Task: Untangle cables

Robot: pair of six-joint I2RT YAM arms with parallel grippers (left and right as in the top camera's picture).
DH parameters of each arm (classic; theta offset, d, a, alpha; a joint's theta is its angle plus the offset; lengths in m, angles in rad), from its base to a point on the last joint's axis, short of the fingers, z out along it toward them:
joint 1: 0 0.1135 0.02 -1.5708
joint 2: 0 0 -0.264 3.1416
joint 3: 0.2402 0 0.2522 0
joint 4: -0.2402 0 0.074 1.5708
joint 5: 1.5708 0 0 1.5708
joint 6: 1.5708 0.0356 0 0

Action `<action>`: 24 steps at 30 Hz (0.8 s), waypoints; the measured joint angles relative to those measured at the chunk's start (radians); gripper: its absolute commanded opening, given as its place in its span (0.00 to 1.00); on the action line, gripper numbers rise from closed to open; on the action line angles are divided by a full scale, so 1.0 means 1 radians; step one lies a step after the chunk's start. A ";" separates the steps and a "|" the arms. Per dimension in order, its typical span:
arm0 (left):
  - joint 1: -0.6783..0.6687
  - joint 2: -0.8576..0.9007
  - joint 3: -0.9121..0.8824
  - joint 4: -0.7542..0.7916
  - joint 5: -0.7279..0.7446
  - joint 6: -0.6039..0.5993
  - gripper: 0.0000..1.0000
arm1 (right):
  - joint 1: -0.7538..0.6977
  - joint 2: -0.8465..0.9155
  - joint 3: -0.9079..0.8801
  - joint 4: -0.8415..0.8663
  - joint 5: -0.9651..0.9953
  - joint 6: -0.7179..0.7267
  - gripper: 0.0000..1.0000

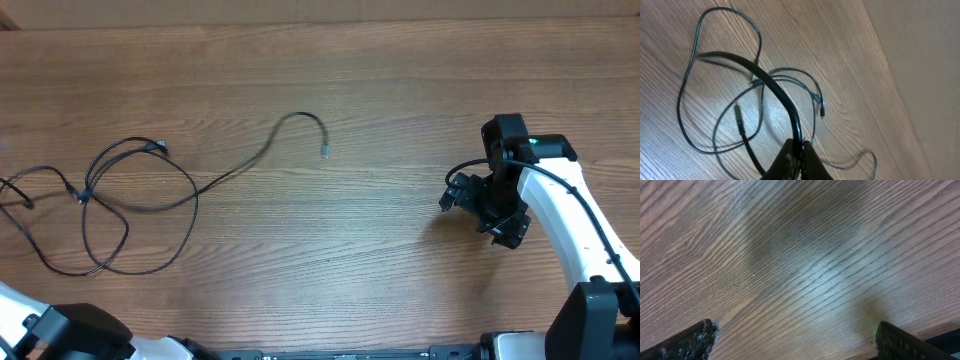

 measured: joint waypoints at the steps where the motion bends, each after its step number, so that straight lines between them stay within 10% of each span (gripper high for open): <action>1: -0.008 -0.003 0.000 0.001 -0.006 -0.007 0.04 | 0.000 0.000 0.000 0.002 0.000 -0.001 1.00; 3: -0.044 -0.008 0.000 0.004 -0.029 -0.014 0.08 | 0.000 0.000 0.000 0.001 0.000 -0.001 1.00; 8: -0.190 -0.008 0.000 0.008 -0.133 -0.032 0.61 | 0.000 0.000 0.000 0.001 0.000 0.000 1.00; 18: -0.586 0.021 0.000 0.013 -0.209 0.048 0.64 | 0.000 0.000 0.000 0.003 0.000 -0.001 1.00; 24: -0.816 0.150 0.000 0.015 -0.222 0.169 0.83 | 0.000 0.000 0.000 0.002 0.000 -0.001 1.00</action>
